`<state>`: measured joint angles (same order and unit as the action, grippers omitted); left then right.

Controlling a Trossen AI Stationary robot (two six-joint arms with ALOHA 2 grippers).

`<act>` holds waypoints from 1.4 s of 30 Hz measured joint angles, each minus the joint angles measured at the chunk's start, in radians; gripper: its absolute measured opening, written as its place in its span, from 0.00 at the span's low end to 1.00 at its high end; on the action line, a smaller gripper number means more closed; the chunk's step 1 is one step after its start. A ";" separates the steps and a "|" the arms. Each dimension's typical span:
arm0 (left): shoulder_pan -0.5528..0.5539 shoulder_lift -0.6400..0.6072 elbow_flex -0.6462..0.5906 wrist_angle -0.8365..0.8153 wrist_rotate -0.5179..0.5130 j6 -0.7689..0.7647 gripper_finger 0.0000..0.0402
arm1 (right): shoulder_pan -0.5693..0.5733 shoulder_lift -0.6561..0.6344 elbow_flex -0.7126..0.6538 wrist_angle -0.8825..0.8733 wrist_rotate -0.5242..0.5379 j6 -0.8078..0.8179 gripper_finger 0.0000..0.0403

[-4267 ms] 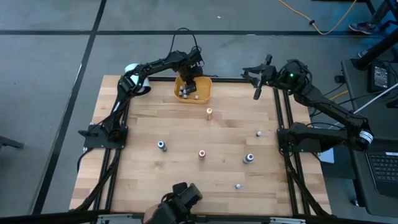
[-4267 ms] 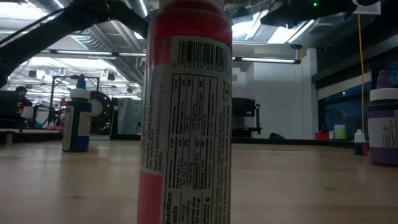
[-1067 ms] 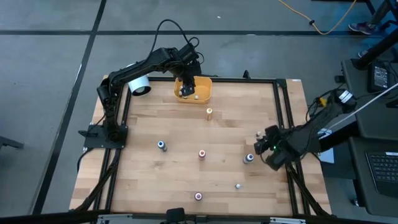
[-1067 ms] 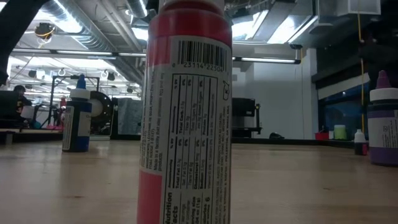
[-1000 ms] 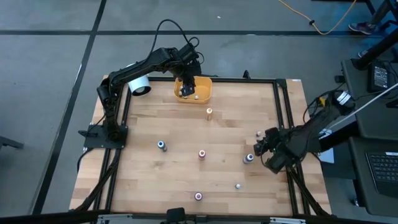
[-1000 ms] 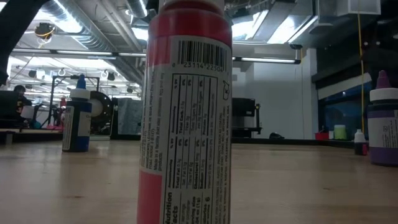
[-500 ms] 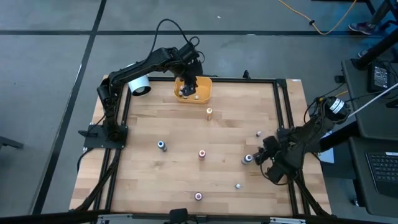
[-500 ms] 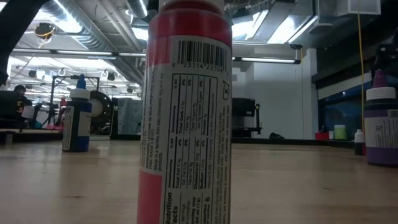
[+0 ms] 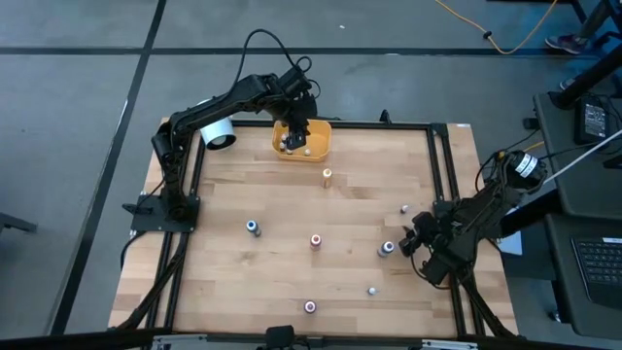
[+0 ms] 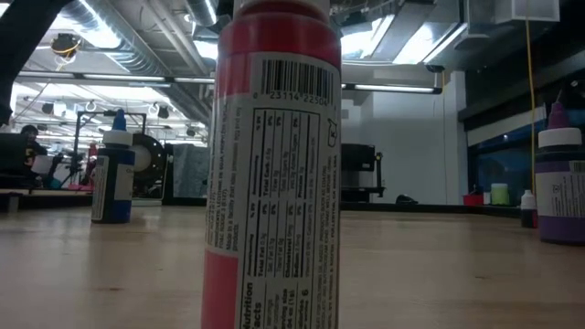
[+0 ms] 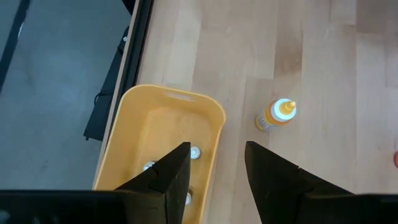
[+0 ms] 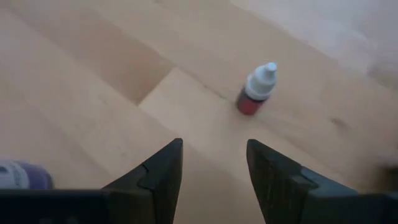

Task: Pick & Place food coloring
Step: Put the red food coloring bottle into the yellow bin

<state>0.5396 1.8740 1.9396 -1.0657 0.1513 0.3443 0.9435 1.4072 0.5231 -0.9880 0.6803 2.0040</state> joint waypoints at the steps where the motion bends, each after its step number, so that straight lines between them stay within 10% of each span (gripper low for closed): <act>1: 0.000 0.000 0.000 0.000 0.000 0.000 0.37 | -0.007 0.000 -0.007 0.016 0.000 0.002 0.45; 42: 0.000 0.000 0.000 0.024 -0.003 -0.017 0.37 | -0.214 0.000 -0.138 0.229 0.078 -0.048 0.54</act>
<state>0.5396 1.8740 1.9396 -1.0416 0.1486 0.3271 0.7290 1.4075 0.3853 -0.7595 0.7586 1.9558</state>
